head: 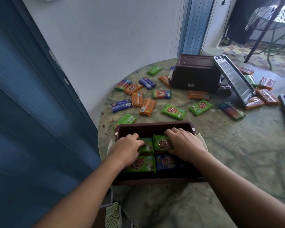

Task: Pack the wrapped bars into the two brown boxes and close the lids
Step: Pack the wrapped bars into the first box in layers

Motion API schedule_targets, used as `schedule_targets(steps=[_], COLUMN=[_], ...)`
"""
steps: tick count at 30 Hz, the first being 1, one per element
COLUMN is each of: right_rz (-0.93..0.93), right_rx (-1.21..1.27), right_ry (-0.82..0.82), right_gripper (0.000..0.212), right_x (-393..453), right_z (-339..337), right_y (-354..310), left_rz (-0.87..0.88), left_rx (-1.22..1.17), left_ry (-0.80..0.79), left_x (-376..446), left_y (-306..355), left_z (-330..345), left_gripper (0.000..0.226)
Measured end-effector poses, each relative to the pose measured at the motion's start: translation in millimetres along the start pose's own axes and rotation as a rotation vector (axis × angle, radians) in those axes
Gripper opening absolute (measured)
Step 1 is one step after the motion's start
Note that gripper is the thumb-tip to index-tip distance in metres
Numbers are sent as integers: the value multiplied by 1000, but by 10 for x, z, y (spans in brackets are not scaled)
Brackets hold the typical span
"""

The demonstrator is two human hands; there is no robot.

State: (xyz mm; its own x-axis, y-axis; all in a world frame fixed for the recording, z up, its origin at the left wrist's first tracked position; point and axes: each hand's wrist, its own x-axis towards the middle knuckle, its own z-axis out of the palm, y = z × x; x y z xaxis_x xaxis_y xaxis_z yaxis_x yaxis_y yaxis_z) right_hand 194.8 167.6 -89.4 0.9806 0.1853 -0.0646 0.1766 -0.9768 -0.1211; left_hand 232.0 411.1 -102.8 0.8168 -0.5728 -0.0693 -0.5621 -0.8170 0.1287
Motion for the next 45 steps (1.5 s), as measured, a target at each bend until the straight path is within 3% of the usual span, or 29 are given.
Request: schedule_targets(steps=[8,15,17,19,22,23,25,28,32,45], right_rz=[-71,-59,-41,0,70,90,101,66,16,27], right_rx=[-146,-115,19,152,144,128,92,83,74,94], right_ry=[-46,-30,63,239,425,417,297,62,65,101], right_gripper=[58,42,40,33,31,38,51,37,23,23], right_x=[-27,-32,-35,-24,42,83,191,337,385,515], right_z=[0,-1,-40,-82,-127,-151,-211,-218,-123,-102], right_y=[-22,-28,-29,-4,77,103,152,196,245,289], left_rz=[7,10,9,-9,-108,-139,-202,-261,-262,-265], left_rx=[9,-17,-151,-263,-184,-118,-19,-122,-115,-116], left_ry=[-15,4,96,314,525,504,307,26,121,156], left_x=[2,-5,-14,-18,59,112,229,343,360,543], left_y=[-11,-6,4,-9,-101,-151,-267,-369,-377,-465], left_z=[3,-4,-22,-45,-124,-156,-198,-181,-84,-71], left_gripper=[41,39,35,24,27,35,54,62,47,45])
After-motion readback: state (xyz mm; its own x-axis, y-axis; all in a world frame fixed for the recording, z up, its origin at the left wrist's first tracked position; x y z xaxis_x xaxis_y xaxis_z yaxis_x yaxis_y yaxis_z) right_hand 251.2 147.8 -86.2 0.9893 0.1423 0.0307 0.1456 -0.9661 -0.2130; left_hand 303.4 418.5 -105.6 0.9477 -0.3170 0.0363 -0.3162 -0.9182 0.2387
